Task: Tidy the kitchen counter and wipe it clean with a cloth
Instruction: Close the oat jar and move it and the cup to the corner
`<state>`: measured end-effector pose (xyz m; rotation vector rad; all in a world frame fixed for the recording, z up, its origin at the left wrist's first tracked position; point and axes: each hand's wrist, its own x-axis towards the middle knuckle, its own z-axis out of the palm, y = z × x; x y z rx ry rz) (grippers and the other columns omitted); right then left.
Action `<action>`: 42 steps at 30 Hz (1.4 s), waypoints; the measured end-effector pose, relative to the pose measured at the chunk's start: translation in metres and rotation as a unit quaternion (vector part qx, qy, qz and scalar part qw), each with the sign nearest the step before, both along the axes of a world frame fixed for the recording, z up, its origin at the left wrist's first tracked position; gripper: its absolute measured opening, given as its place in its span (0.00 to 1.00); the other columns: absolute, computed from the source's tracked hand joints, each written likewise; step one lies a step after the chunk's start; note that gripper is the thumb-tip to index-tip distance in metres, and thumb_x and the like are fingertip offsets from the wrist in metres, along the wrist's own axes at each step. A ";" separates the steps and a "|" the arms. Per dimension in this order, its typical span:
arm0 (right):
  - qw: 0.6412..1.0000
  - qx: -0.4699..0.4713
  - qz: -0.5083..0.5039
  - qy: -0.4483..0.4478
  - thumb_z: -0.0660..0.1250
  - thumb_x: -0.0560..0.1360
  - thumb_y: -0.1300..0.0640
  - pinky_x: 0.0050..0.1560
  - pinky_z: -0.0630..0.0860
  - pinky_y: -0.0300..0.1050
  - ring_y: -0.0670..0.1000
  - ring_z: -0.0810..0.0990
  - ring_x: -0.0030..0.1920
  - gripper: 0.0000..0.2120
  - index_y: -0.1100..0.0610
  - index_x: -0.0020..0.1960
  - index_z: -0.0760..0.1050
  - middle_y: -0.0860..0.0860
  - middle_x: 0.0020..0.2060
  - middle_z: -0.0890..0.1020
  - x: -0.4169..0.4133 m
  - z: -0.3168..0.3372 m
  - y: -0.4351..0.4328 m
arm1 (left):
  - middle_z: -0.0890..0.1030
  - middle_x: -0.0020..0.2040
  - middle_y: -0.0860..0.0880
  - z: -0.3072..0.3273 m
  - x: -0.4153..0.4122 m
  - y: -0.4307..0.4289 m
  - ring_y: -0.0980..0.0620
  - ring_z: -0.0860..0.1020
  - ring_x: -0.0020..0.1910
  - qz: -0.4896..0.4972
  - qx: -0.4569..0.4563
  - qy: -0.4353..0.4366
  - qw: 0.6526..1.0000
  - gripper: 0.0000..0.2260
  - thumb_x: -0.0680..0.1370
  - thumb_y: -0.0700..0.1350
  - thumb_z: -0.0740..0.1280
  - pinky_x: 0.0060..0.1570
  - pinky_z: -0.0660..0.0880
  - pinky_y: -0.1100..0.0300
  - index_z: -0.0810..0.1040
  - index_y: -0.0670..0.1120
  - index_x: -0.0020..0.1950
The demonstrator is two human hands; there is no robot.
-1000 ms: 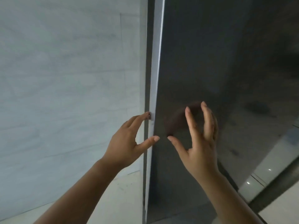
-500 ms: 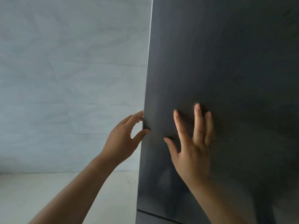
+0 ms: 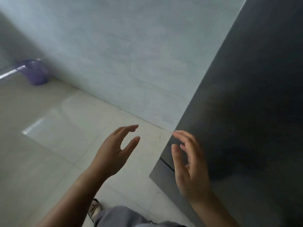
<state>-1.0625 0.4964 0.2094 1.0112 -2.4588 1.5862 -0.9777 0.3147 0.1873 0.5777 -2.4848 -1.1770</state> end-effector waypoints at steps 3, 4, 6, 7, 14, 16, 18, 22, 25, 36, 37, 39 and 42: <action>0.986 0.060 0.102 -0.119 0.53 0.75 0.36 0.61 0.72 0.40 0.40 0.72 0.63 0.22 0.45 0.61 0.70 0.36 0.61 0.73 0.028 -0.025 -0.011 | 0.78 0.55 0.64 -0.031 0.062 0.007 0.67 0.74 0.56 0.057 0.114 -0.036 0.991 0.21 0.72 0.66 0.56 0.55 0.72 0.64 0.75 0.60 0.59; 0.976 0.084 0.140 -0.143 0.53 0.74 0.36 0.62 0.71 0.37 0.39 0.71 0.63 0.21 0.44 0.61 0.69 0.35 0.61 0.73 0.038 -0.032 -0.016 | 0.79 0.54 0.63 -0.039 0.082 0.011 0.66 0.75 0.55 0.081 0.158 -0.039 0.983 0.20 0.72 0.65 0.57 0.56 0.72 0.61 0.76 0.59 0.58; 0.957 0.126 0.204 -0.163 0.54 0.74 0.39 0.62 0.68 0.33 0.38 0.70 0.63 0.20 0.46 0.62 0.70 0.35 0.61 0.72 0.057 -0.043 -0.025 | 0.81 0.53 0.62 -0.049 0.122 0.020 0.64 0.77 0.55 0.126 0.216 -0.036 0.968 0.19 0.72 0.63 0.58 0.55 0.72 0.63 0.76 0.58 0.58; 0.948 0.142 0.228 -0.168 0.54 0.74 0.40 0.61 0.67 0.30 0.37 0.70 0.62 0.20 0.47 0.62 0.70 0.35 0.60 0.72 0.065 -0.047 -0.032 | 0.81 0.52 0.62 -0.053 0.140 0.022 0.64 0.77 0.55 0.148 0.235 -0.034 0.960 0.18 0.72 0.62 0.58 0.54 0.72 0.66 0.76 0.58 0.58; 0.901 0.189 0.365 -0.138 0.55 0.76 0.43 0.62 0.70 0.38 0.40 0.71 0.62 0.18 0.50 0.60 0.71 0.37 0.58 0.72 0.121 -0.069 -0.137 | 0.80 0.54 0.60 -0.065 0.247 -0.024 0.64 0.76 0.54 0.306 0.265 -0.048 0.913 0.14 0.76 0.56 0.58 0.48 0.70 0.76 0.74 0.57 0.59; 0.889 0.191 0.399 -0.118 0.55 0.76 0.43 0.62 0.71 0.39 0.39 0.71 0.61 0.17 0.49 0.60 0.70 0.35 0.58 0.71 0.140 -0.071 -0.178 | 0.80 0.54 0.60 -0.064 0.276 -0.056 0.65 0.76 0.54 0.348 0.261 -0.042 0.900 0.13 0.76 0.55 0.58 0.48 0.69 0.76 0.74 0.58 0.58; 0.879 0.190 0.425 -0.105 0.55 0.76 0.43 0.61 0.71 0.39 0.38 0.71 0.61 0.16 0.48 0.60 0.70 0.34 0.57 0.71 0.162 -0.070 -0.220 | 0.79 0.54 0.59 -0.060 0.304 -0.088 0.65 0.76 0.54 0.382 0.256 -0.031 0.888 0.14 0.76 0.55 0.58 0.48 0.69 0.77 0.74 0.57 0.59; 0.856 0.181 0.473 -0.106 0.55 0.75 0.41 0.60 0.71 0.40 0.39 0.72 0.60 0.17 0.46 0.60 0.69 0.35 0.57 0.71 0.209 -0.070 -0.297 | 0.79 0.55 0.59 -0.055 0.357 -0.135 0.65 0.76 0.55 0.434 0.246 -0.023 0.866 0.14 0.75 0.56 0.58 0.49 0.69 0.76 0.73 0.58 0.59; 0.830 0.192 0.516 -0.091 0.55 0.75 0.41 0.61 0.71 0.42 0.39 0.71 0.61 0.17 0.45 0.60 0.68 0.34 0.56 0.71 0.239 -0.072 -0.346 | 0.79 0.55 0.58 -0.057 0.388 -0.152 0.64 0.76 0.56 0.487 0.259 -0.006 0.834 0.14 0.75 0.57 0.58 0.51 0.70 0.74 0.73 0.59 0.60; 0.713 0.209 0.667 -0.057 0.57 0.75 0.41 0.62 0.72 0.47 0.41 0.71 0.62 0.19 0.50 0.60 0.72 0.44 0.58 0.74 0.304 -0.084 -0.545 | 0.81 0.52 0.60 -0.067 0.424 -0.265 0.62 0.76 0.55 0.632 0.288 0.088 0.714 0.15 0.70 0.62 0.60 0.50 0.70 0.74 0.76 0.62 0.54; 0.703 0.198 0.681 -0.043 0.56 0.75 0.41 0.62 0.72 0.47 0.40 0.71 0.62 0.20 0.50 0.61 0.72 0.43 0.59 0.74 0.310 -0.081 -0.571 | 0.81 0.52 0.60 -0.064 0.427 -0.281 0.62 0.76 0.55 0.646 0.280 0.096 0.703 0.14 0.71 0.61 0.60 0.50 0.70 0.75 0.76 0.61 0.54; 0.690 0.180 0.701 -0.016 0.56 0.75 0.40 0.62 0.72 0.46 0.39 0.71 0.61 0.21 0.50 0.61 0.71 0.42 0.59 0.73 0.323 -0.072 -0.621 | 0.81 0.52 0.59 -0.057 0.435 -0.315 0.62 0.76 0.55 0.670 0.270 0.111 0.683 0.14 0.72 0.59 0.61 0.50 0.70 0.75 0.76 0.59 0.55; 0.664 0.177 0.726 -0.002 0.55 0.75 0.40 0.62 0.71 0.45 0.40 0.71 0.61 0.21 0.50 0.61 0.71 0.42 0.59 0.72 0.345 -0.064 -0.676 | 0.81 0.53 0.59 -0.051 0.447 -0.356 0.62 0.76 0.56 0.699 0.251 0.127 0.658 0.15 0.72 0.60 0.60 0.51 0.69 0.75 0.76 0.59 0.55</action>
